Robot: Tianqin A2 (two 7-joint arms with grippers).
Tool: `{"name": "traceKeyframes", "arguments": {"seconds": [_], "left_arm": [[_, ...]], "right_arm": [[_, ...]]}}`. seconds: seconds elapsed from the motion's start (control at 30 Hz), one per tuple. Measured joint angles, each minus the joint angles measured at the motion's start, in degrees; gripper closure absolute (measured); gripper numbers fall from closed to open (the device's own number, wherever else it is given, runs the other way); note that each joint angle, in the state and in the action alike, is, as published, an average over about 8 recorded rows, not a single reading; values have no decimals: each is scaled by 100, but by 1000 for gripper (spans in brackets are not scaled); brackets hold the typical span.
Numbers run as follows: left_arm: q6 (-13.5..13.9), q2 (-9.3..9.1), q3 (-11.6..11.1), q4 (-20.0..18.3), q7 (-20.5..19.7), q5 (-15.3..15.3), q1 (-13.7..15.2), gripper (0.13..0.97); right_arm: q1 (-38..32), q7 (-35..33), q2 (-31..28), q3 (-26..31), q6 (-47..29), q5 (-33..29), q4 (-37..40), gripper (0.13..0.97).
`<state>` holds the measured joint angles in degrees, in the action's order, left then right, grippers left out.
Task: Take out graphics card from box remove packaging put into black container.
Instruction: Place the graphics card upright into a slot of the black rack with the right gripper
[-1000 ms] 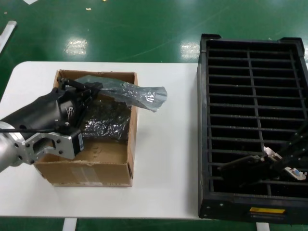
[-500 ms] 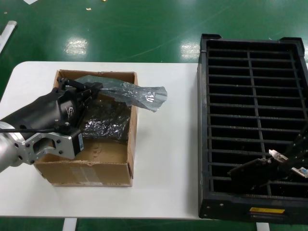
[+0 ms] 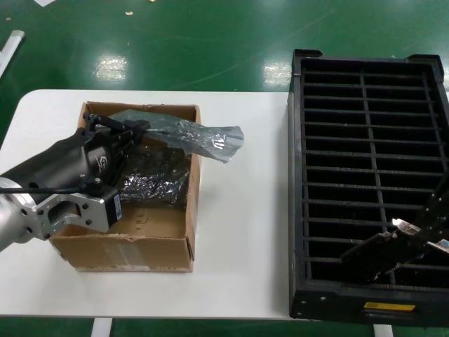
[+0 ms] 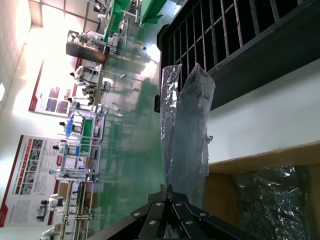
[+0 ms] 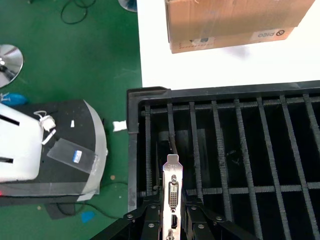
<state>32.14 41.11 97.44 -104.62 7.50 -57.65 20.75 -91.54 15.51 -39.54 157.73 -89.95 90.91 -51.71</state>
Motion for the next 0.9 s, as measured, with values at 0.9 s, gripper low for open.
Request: {"name": "traceKeyframes", "arguments": {"seconds": [0.9], "left_arm": [[0,0,0,0,0,0,0,959]], "right_arm": [[23,-284,458,0,0,-370,-4,909]]}}
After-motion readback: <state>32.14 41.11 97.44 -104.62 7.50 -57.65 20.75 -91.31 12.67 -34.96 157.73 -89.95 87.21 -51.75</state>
